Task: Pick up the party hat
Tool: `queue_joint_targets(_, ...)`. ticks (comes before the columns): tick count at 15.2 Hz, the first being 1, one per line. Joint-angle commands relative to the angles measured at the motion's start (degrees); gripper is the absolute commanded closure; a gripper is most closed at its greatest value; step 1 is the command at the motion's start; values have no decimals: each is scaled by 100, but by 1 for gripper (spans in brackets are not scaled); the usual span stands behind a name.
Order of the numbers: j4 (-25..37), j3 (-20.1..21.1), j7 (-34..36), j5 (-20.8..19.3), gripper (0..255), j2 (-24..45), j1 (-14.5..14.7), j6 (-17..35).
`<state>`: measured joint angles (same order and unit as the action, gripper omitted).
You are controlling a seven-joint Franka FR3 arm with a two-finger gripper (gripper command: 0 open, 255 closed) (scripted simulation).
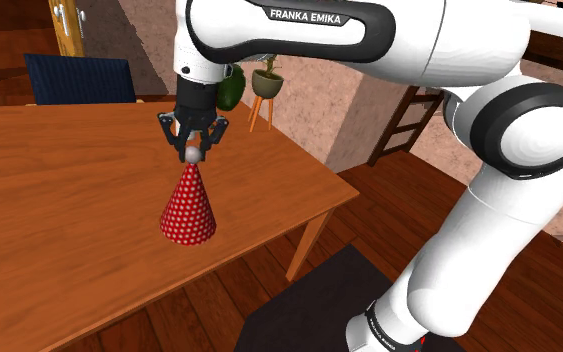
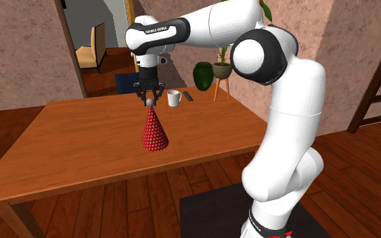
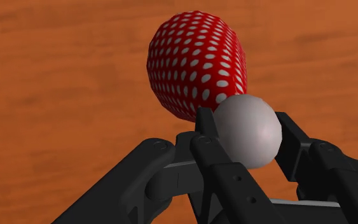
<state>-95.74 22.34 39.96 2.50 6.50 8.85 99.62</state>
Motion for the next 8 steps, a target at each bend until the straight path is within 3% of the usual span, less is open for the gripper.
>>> queue_joint_targets(1,160,0,6,0,255,-5,-1,-164)
queue_joint_targets(8,605,7,42,-17,255,34,11,-571)
